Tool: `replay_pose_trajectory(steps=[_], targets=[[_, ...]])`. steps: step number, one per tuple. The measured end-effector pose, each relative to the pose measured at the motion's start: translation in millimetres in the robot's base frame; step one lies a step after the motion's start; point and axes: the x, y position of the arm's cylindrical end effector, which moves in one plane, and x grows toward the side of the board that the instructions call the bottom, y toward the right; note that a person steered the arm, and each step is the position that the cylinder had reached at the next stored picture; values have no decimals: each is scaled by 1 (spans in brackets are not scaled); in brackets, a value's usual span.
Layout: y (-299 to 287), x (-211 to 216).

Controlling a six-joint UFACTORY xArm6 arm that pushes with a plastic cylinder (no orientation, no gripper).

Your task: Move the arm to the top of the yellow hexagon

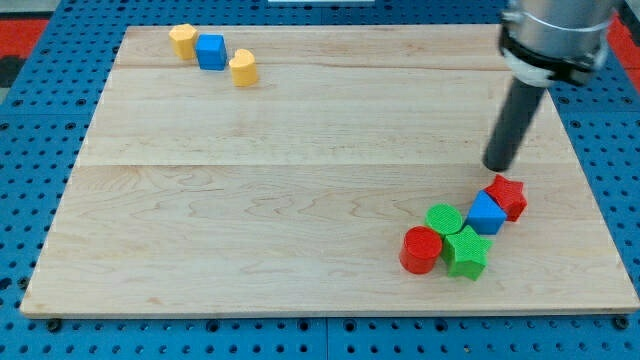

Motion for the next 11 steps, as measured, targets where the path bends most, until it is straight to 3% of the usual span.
replay_pose_trajectory(steps=[2,3,4,5,6,7,11], targets=[[-7,35],[-6,-4],[-8,-87],[-40,-172],[-113,-237],[-158,-265],[-360,-267]])
